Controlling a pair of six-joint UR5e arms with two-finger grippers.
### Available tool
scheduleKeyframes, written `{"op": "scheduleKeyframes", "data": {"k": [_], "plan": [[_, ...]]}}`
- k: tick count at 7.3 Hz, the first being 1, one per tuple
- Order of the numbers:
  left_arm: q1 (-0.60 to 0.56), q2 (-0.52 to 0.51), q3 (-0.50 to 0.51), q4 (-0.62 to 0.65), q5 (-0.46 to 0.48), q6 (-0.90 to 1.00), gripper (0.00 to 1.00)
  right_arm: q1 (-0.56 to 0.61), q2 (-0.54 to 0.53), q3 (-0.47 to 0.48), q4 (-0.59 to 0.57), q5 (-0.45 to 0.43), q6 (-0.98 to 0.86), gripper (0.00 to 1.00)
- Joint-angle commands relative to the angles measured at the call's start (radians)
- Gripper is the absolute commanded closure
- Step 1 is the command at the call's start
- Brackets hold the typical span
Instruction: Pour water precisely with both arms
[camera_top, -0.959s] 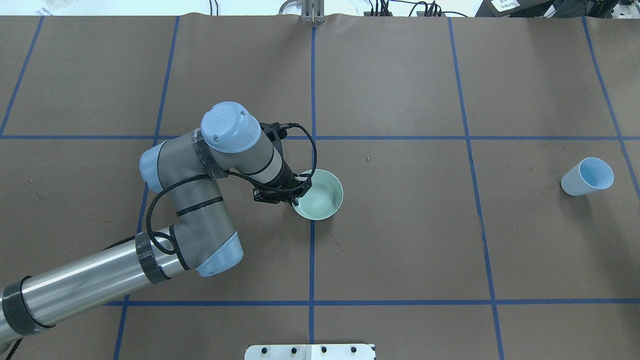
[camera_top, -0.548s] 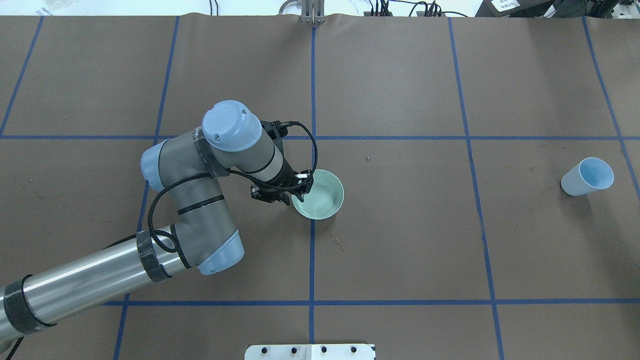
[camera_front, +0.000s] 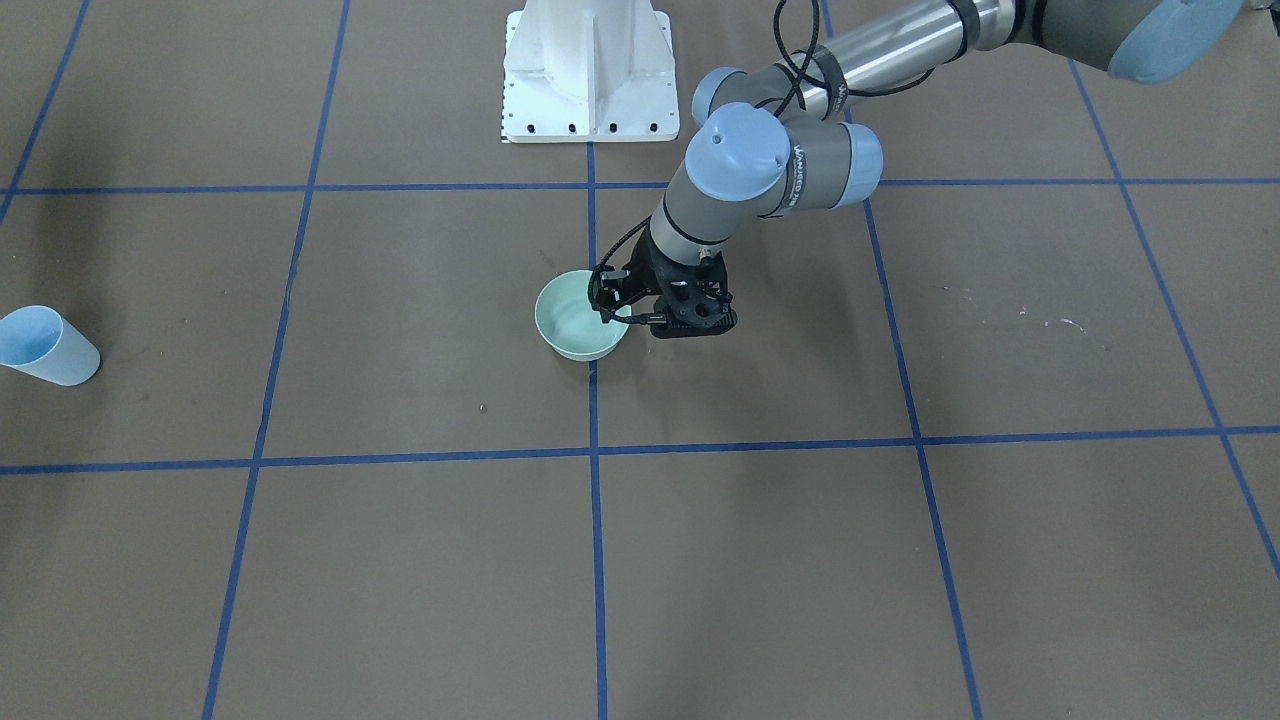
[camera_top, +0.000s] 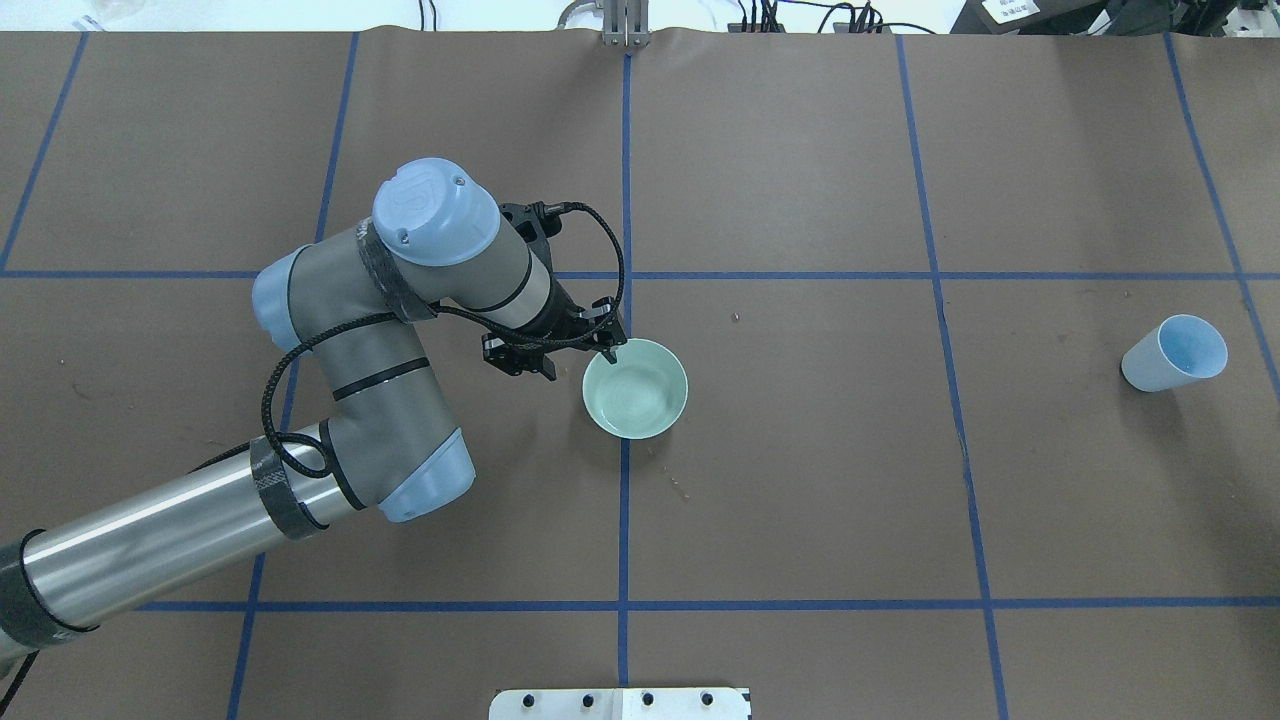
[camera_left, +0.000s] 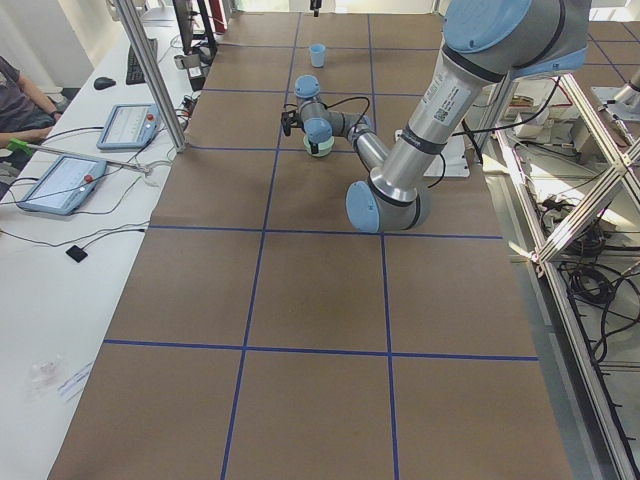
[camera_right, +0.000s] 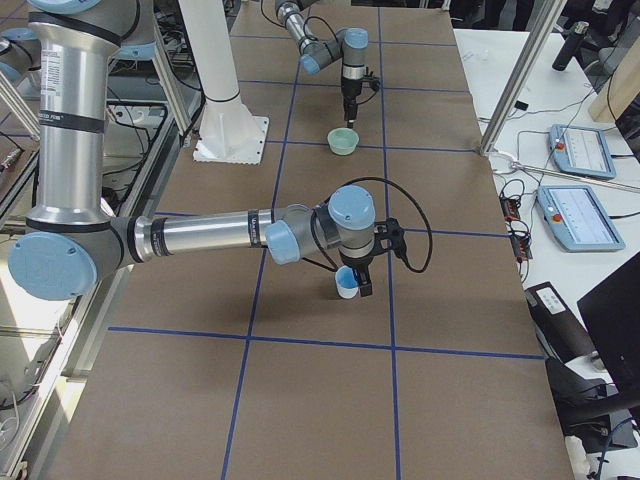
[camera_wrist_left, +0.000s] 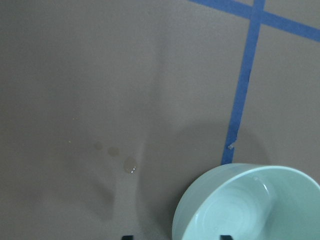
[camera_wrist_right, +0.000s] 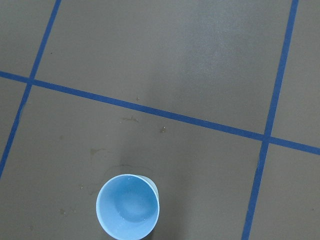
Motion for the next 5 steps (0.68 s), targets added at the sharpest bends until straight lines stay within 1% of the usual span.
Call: {"op": "scheduleKeyframes", "data": {"k": [1, 2, 3, 4, 5], "plan": [[-0.024, 0.001, -0.01, 0.0, -0.001, 0.0, 0.24, -0.038, -0.112, -0.014, 0.321, -0.013, 0.08, 0.0], [-0.032, 0.001, -0.008, 0.0, -0.001, 0.0, 0.24, -0.105, -0.136, -0.029, 0.458, -0.014, 0.211, 0.0], [-0.036, 0.001, -0.008, 0.002, 0.0, 0.0, 0.24, -0.174, -0.148, -0.054, 0.568, -0.039, 0.259, 0.01], [-0.048, 0.001, -0.005, 0.002, 0.0, 0.0, 0.24, -0.193, -0.169, -0.096, 0.723, -0.072, 0.26, 0.01], [-0.05, 0.001, -0.004, 0.0, 0.002, 0.0, 0.24, -0.193, -0.186, -0.135, 0.797, -0.085, 0.261, 0.01]]}}
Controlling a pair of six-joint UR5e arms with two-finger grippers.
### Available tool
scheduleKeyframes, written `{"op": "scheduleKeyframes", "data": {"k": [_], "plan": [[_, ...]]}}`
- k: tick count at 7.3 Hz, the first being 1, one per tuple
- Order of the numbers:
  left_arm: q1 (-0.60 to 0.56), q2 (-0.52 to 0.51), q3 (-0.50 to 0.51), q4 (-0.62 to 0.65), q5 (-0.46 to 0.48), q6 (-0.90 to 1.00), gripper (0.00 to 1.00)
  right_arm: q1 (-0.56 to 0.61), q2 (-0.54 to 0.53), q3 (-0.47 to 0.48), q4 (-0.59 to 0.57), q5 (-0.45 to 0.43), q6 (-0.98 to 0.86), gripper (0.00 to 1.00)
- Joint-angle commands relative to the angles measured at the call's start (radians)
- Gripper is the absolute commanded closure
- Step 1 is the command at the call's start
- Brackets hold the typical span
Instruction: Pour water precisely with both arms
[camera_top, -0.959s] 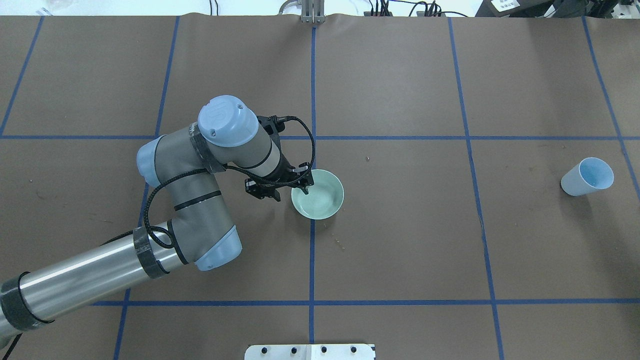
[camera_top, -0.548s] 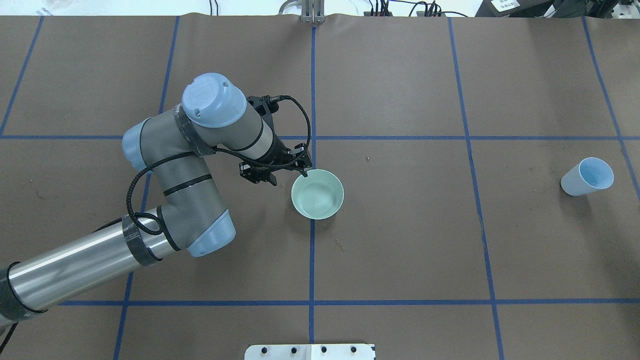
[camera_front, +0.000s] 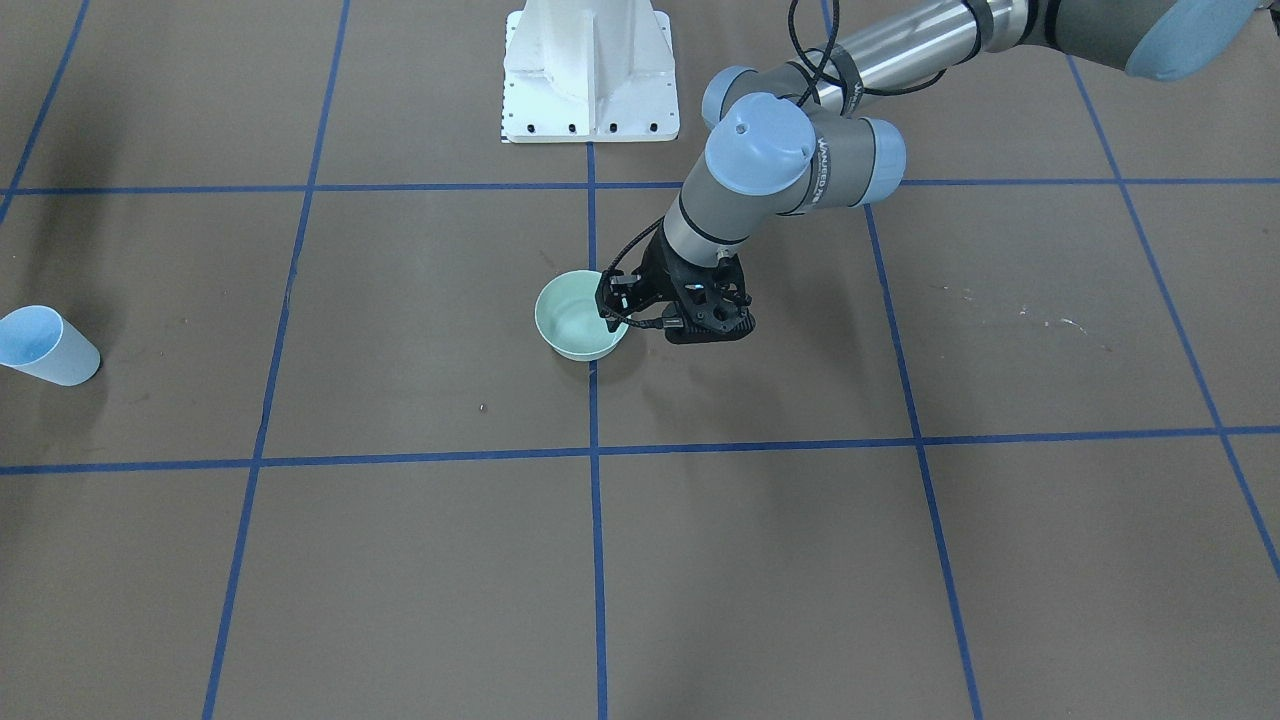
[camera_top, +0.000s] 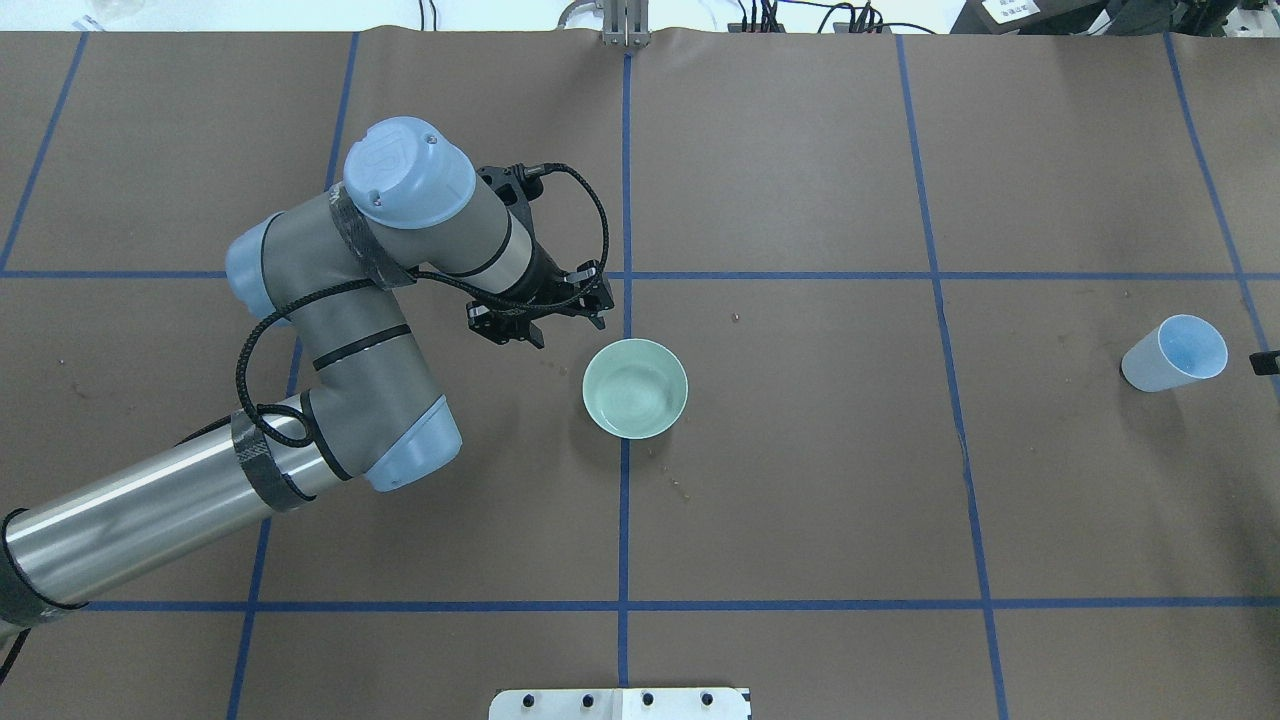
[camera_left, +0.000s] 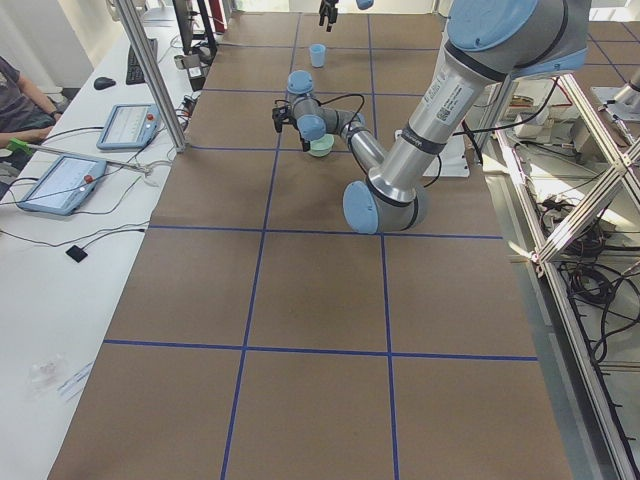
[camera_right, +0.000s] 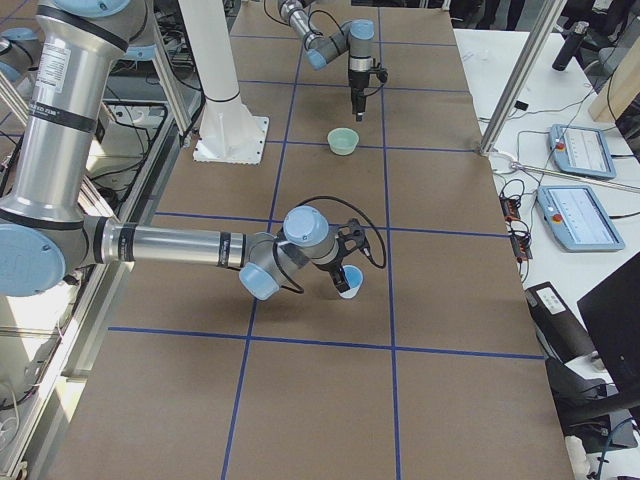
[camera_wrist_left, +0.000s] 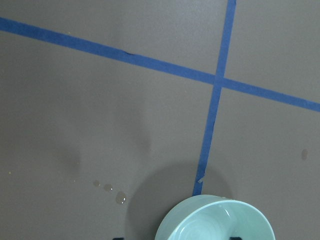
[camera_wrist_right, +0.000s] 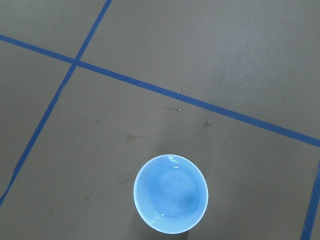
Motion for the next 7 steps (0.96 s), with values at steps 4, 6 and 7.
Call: {"op": "scheduleKeyframes", "data": {"k": [4, 6, 7], "plan": [[-0.015, 0.0, 0.004, 0.001, 0.001, 0.0, 0.24, -0.178, -0.036, -0.128, 0.336, -0.258, 0.171, 0.01], [-0.034, 0.002, 0.004, 0.002, 0.0, 0.002, 0.24, -0.252, -0.025, -0.179, 0.423, -0.323, 0.263, 0.01], [-0.035, 0.002, 0.004, 0.008, 0.0, 0.002, 0.24, -0.254, -0.025, -0.179, 0.423, -0.338, 0.263, 0.01]]}}
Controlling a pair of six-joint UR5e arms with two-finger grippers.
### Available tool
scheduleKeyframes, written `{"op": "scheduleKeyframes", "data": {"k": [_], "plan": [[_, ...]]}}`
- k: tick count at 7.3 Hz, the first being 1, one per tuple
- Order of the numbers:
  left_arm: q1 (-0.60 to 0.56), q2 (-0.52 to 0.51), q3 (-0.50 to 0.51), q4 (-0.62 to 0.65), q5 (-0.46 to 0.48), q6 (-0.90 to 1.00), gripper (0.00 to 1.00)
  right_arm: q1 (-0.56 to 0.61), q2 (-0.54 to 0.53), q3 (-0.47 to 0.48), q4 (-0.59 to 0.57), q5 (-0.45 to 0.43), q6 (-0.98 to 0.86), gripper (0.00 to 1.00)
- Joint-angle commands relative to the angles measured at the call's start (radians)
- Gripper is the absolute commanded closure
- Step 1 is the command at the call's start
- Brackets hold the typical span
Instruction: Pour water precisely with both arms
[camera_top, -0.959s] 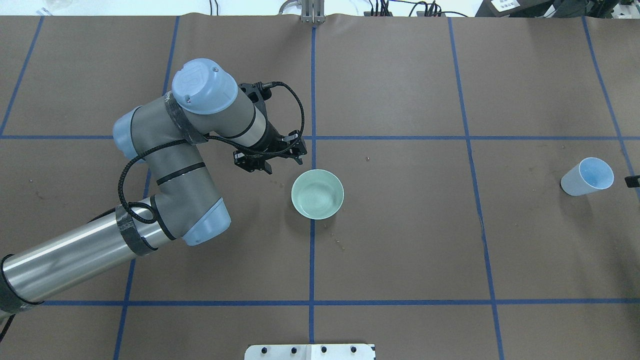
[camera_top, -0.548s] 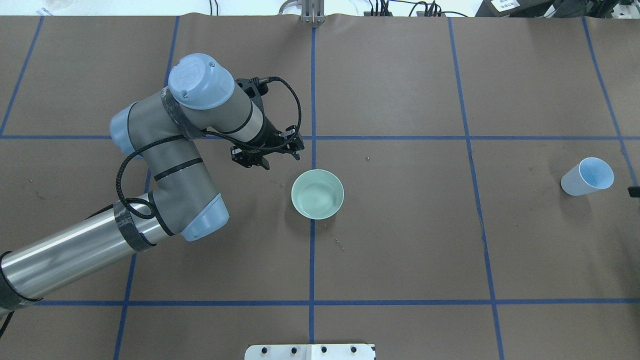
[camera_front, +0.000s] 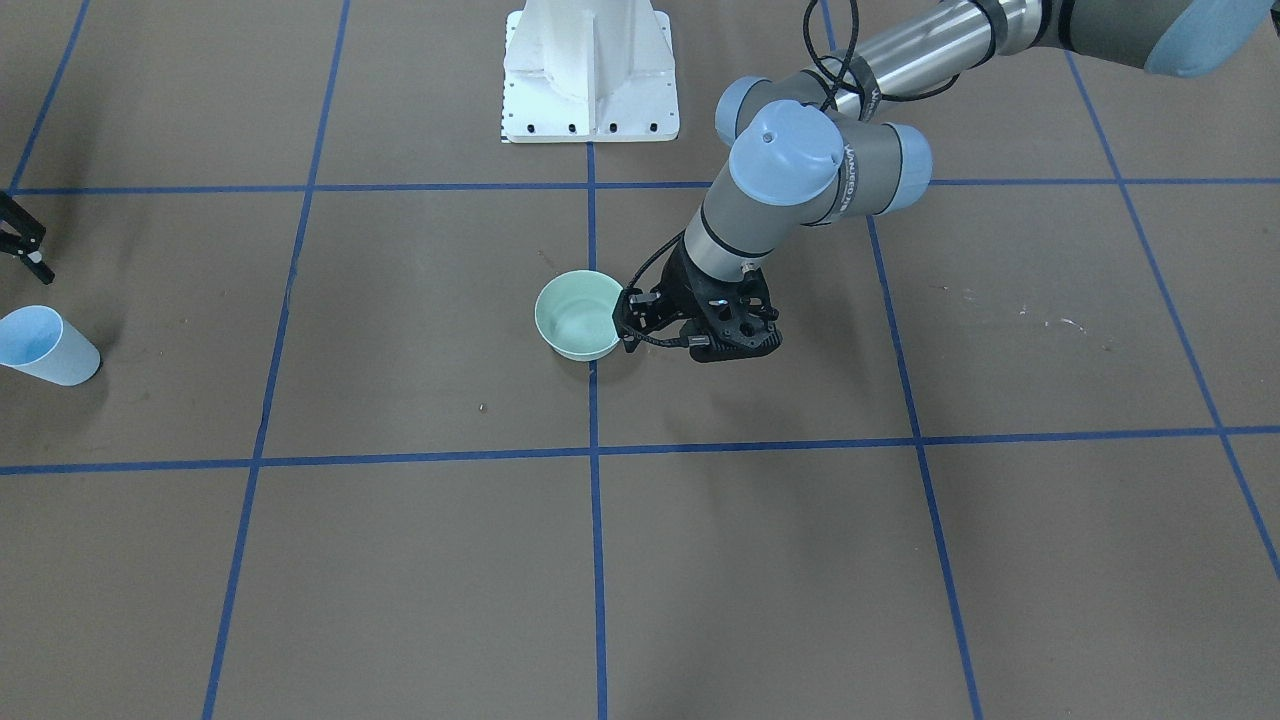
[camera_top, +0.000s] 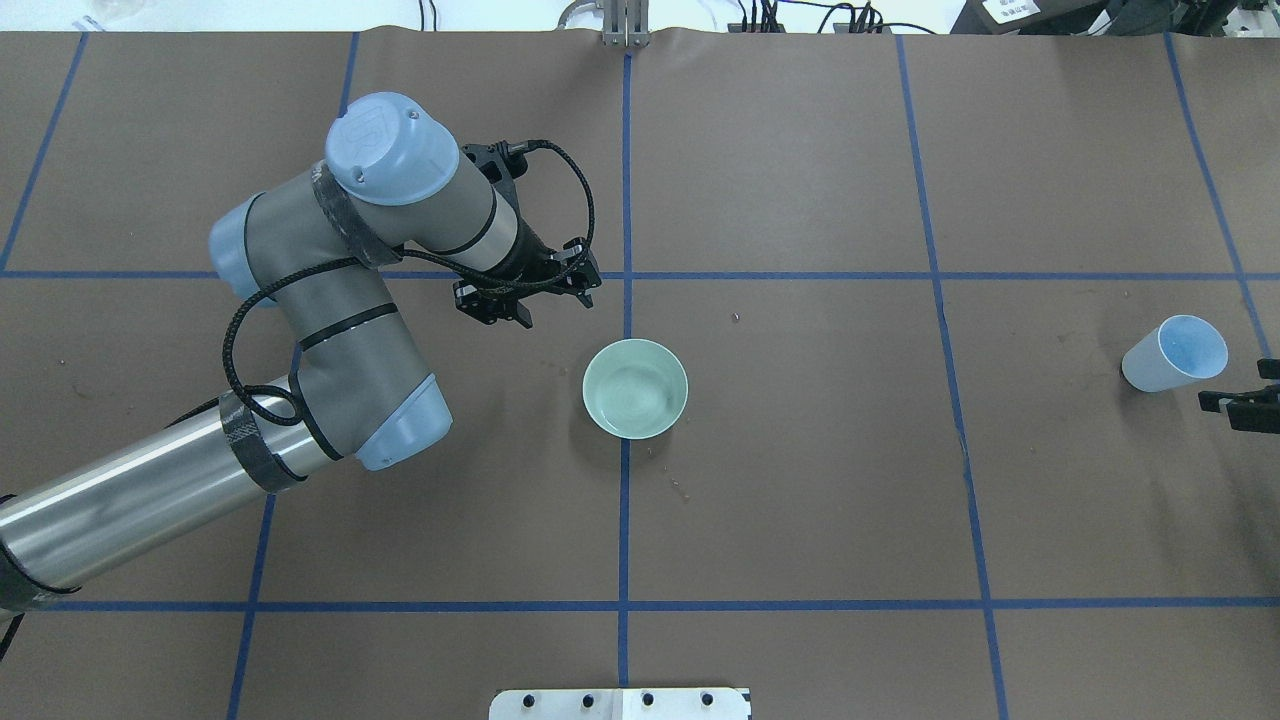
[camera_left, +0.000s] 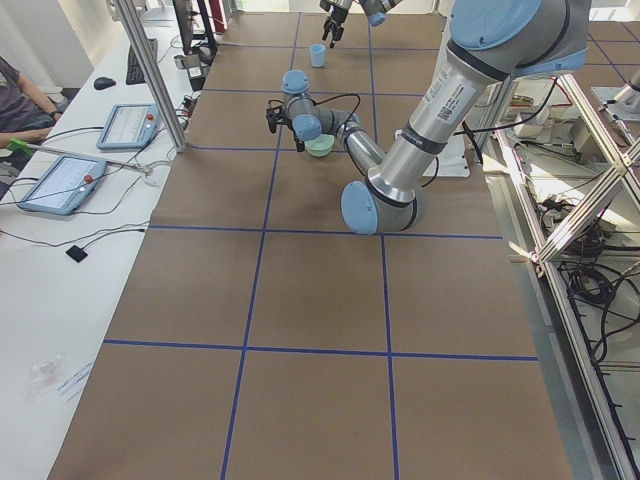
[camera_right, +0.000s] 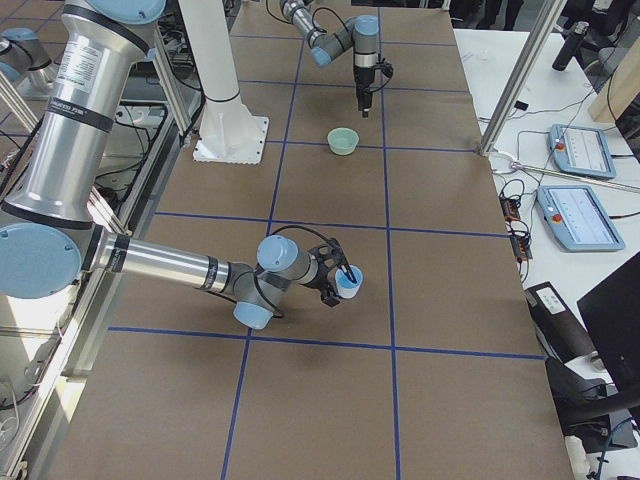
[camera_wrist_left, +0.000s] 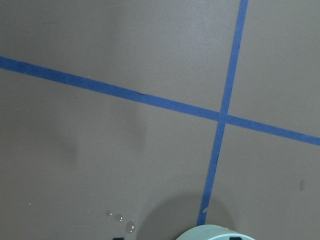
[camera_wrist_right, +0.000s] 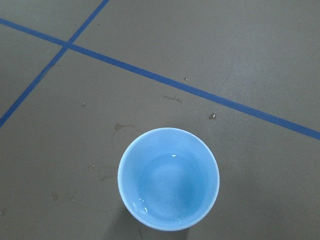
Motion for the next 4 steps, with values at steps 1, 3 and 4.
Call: {"op": "scheduleKeyframes", "data": {"k": [1, 3, 4], "plan": [[-0.006, 0.0, 0.0, 0.005, 0.0, 0.001, 0.24, -0.033, 0.002, -0.01, 0.018, -0.065, 0.016, 0.02], [-0.007, 0.002, 0.0, 0.005, 0.0, 0.001, 0.23, -0.098, 0.003, -0.028, 0.066, -0.159, 0.019, 0.02], [-0.007, 0.002, 0.005, 0.005, 0.0, 0.001, 0.23, -0.112, 0.019, -0.048, 0.078, -0.167, 0.018, 0.02]]}}
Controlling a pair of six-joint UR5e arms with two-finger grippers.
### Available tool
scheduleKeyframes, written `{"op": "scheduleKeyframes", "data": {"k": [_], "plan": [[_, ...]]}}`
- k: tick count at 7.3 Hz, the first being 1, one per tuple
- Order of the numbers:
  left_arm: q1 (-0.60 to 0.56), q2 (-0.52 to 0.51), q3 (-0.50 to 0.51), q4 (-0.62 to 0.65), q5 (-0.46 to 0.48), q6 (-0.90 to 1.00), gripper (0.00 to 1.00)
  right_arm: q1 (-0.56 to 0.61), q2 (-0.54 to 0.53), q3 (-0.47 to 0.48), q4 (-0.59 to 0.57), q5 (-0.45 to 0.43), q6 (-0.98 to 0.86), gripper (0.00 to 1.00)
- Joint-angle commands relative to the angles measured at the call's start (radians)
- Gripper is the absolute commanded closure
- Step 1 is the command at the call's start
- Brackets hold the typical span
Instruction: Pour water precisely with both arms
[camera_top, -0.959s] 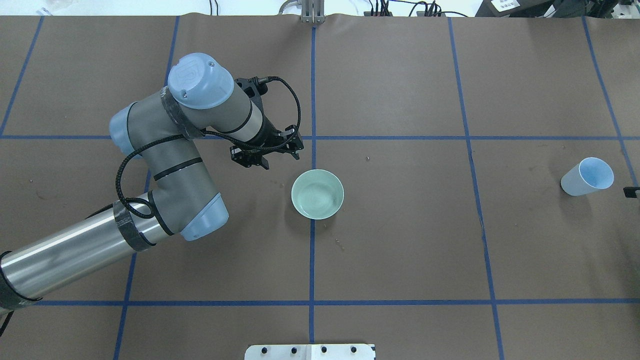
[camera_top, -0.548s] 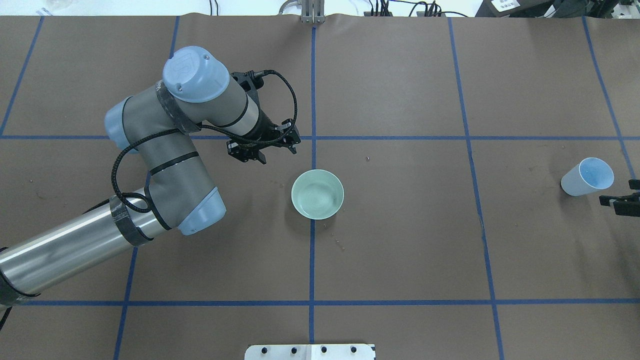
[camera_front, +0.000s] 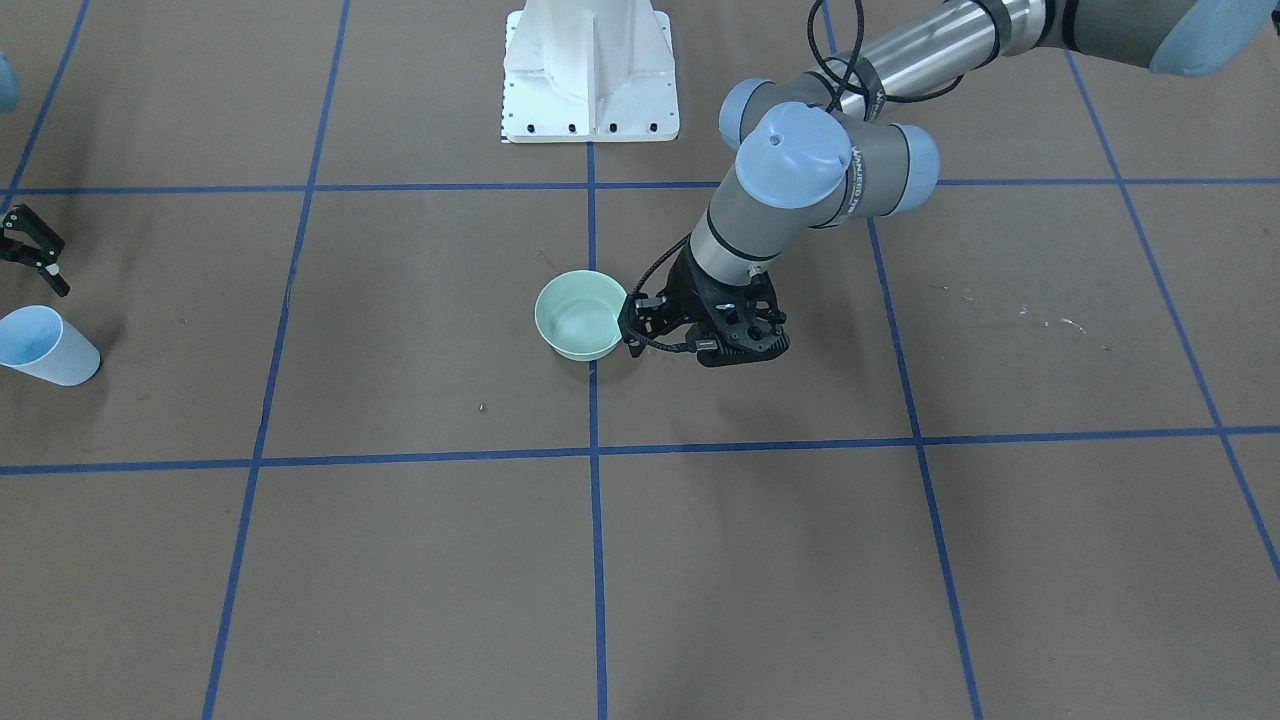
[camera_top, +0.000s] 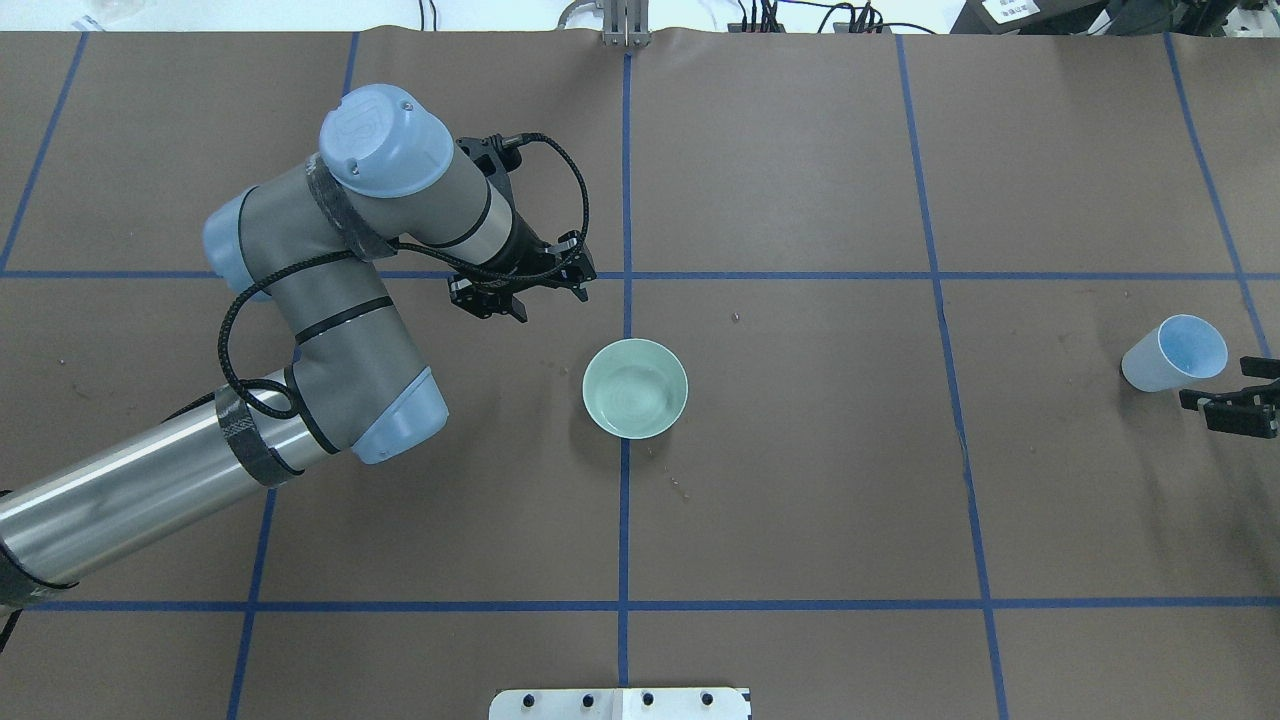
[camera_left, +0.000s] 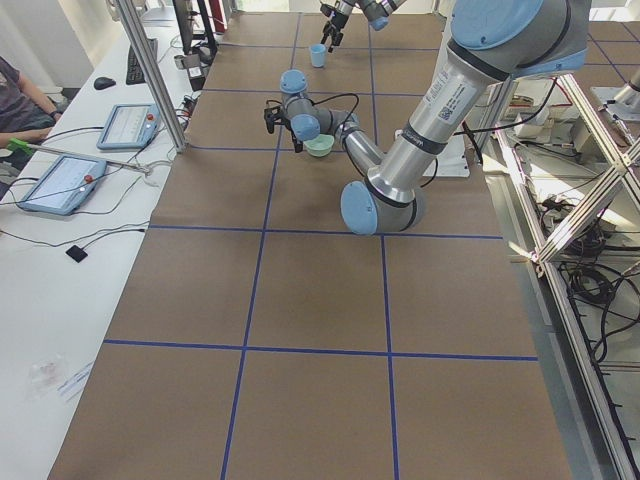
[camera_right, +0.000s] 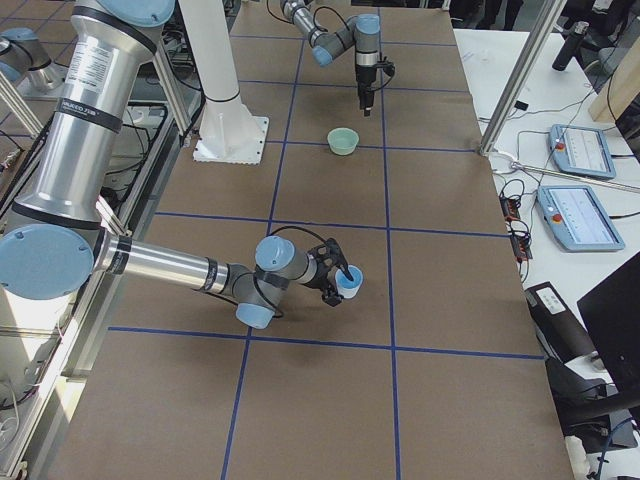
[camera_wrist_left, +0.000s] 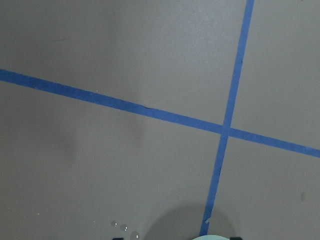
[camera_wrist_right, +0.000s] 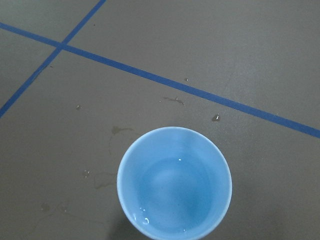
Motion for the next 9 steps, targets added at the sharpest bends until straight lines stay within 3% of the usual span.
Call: {"op": "scheduleKeyframes", "data": {"k": [1, 2, 9], "plan": [[-0.002, 0.001, 0.003, 0.0, 0.0, 0.0, 0.23, -0.029, 0.026, -0.064, 0.068, -0.036, -0.002, 0.02], [-0.002, 0.002, 0.003, 0.0, 0.0, 0.0, 0.23, -0.031, 0.061, -0.123, 0.136, -0.045, -0.005, 0.03], [-0.002, 0.002, 0.003, 0.0, 0.0, 0.0, 0.23, -0.041, 0.101, -0.134, 0.145, -0.1, -0.054, 0.04]]}}
